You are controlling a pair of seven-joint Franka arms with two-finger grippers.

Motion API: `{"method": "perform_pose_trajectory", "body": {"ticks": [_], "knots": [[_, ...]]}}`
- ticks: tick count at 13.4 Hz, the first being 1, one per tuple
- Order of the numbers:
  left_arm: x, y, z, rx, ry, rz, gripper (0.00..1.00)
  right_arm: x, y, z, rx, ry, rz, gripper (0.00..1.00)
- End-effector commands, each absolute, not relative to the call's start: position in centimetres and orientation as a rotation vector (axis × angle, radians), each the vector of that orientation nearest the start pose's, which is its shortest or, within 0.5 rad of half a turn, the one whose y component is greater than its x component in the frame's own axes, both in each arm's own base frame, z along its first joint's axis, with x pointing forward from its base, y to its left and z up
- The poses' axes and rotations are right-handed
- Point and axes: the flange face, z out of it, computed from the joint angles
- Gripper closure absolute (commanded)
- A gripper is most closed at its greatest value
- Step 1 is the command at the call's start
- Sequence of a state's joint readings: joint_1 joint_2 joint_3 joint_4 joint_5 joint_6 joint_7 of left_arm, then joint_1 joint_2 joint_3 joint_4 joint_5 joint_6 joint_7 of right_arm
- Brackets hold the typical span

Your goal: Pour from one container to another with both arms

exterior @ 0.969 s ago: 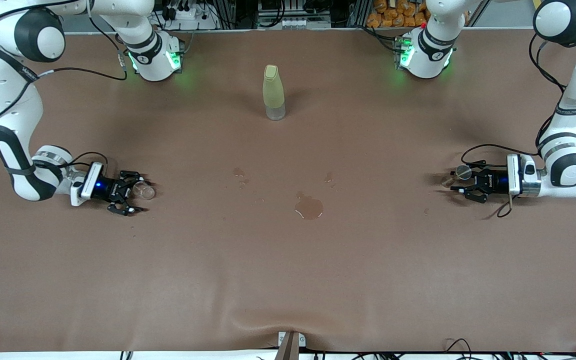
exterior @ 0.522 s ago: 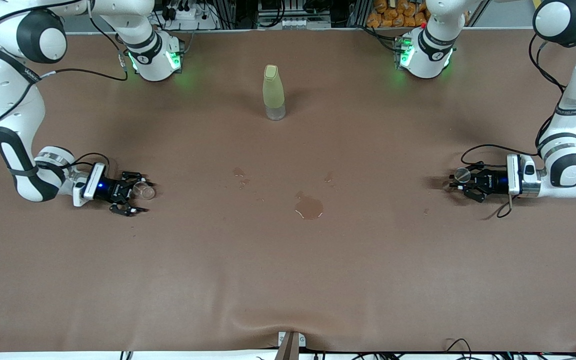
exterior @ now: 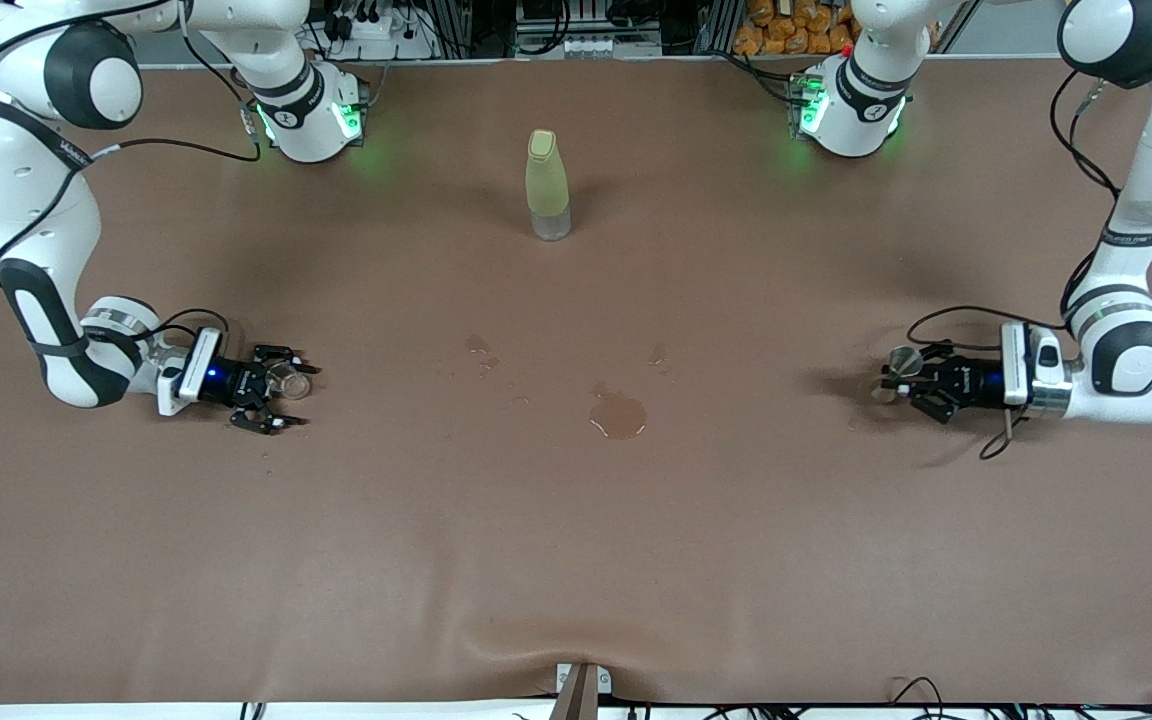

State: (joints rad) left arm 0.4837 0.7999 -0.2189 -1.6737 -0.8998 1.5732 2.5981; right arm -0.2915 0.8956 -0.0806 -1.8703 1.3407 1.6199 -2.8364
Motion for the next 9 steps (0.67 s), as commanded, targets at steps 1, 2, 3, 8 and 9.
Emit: {"method": "perform_pose_trajectory", "body": {"ticks": [1, 2, 3, 8, 9], "knots": [[61.3, 4.0, 17.6, 1.134, -1.554, 1.095, 1.0, 51.0, -8.9, 1.1, -1.305, -1.518, -1.43, 0.0], [61.9, 2.1, 17.9, 1.135, -1.537, 1.101, 1.0, 51.0, -8.9, 1.1, -1.305, -1.518, -1.43, 0.0], [62.4, 0.7, 18.1, 1.152, -1.515, 1.089, 1.0, 51.0, -8.9, 1.1, -1.305, -1.518, -1.43, 0.0], [64.4, -8.4, 20.2, 1.196, -1.464, 1.123, 1.0, 51.3, -9.0, 1.4, -1.304, -1.522, -1.431, 0.38], [64.8, -10.2, 20.5, 1.2, -1.476, 1.133, 1.0, 51.3, -8.9, 1.4, -1.304, -1.52, -1.428, 0.52]]}}
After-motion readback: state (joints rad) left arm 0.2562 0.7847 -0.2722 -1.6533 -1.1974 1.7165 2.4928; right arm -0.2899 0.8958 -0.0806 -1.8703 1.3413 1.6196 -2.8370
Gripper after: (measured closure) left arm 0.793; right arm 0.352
